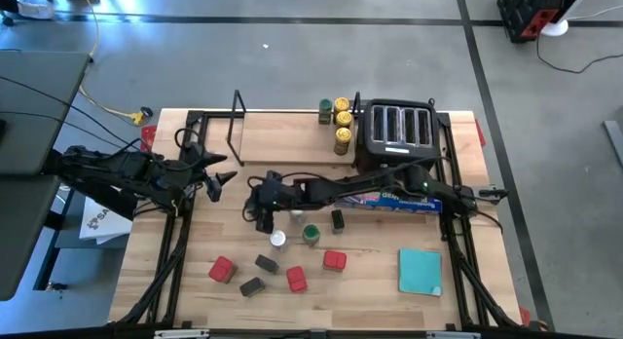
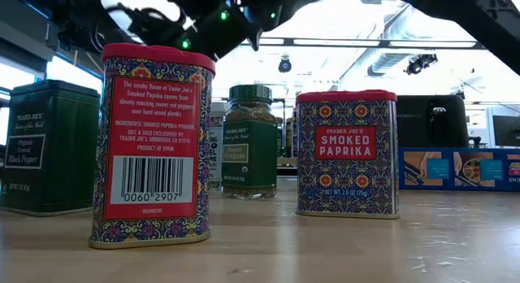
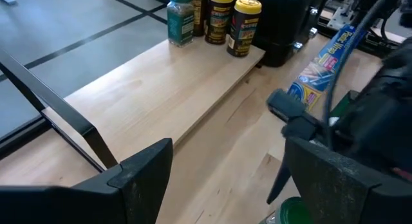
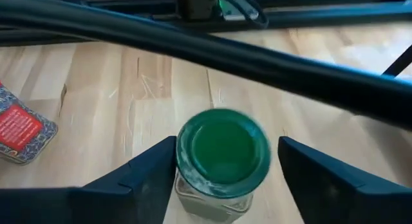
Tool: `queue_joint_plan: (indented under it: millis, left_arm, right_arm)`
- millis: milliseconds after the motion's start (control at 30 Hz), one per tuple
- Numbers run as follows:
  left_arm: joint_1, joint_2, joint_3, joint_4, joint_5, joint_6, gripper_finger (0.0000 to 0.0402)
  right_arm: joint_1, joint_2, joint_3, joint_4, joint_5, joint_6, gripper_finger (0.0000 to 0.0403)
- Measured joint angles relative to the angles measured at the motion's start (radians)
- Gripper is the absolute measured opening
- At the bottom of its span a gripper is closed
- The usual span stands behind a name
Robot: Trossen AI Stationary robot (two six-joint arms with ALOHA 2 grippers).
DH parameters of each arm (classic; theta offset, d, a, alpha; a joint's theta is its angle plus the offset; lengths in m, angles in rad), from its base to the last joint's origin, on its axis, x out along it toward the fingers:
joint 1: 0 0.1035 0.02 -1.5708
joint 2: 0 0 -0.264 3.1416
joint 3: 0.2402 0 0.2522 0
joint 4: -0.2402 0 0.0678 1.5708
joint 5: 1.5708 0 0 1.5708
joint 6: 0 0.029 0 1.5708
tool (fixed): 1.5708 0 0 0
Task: Shelf spices
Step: Put the left green seasoning bottle on the shelf aligned with the other green seasoning bottle
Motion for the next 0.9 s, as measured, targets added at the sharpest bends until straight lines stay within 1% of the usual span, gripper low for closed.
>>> queue_joint_plan:
  millis: [267,333,433,533,667,767,833,900]
  left_arm:
    - [0.0,0.0,0.0,0.001,0.0,-0.001,0.0296]
    - [0.0,0.0,0.0,0.001,0.0,-0.001,0.0296]
    - [0.0,0.0,0.0,0.001,0.001,-0.002,0.0296]
    - [0.0,0.0,0.0,0.001,0.006,-0.002,0.0296]
    - [0.0,0.0,0.0,0.001,0.01,-0.002,0.0296]
    - [0.0,0.0,0.0,0.001,0.01,-0.01,0.0296]
    - [0.0,0.0,0.0,0.001,0.01,-0.016,0.0296]
    - [0.0,0.0,0.0,0.001,0.01,-0.019,0.0296]
  right_arm:
    - [-0.004,0.007,0.0,0.005,-0.004,-0.004,0.0192]
    - [-0.003,0.007,0.0,0.005,-0.002,-0.009,0.0191]
    - [-0.004,-0.011,-0.001,-0.023,0.015,-0.063,0.0191]
    - [-0.012,-0.08,-0.002,-0.133,0.015,-0.143,0.0191]
    - [-0.042,-0.253,0.0,-0.342,0.041,-0.267,0.0191]
    - [-0.092,-0.358,0.003,-0.461,0.049,-0.356,0.0191]
    - [-0.142,-0.407,0.002,-0.526,-0.003,-0.394,0.0191]
    - [-0.204,-0.44,0.001,-0.581,-0.115,-0.415,0.0191]
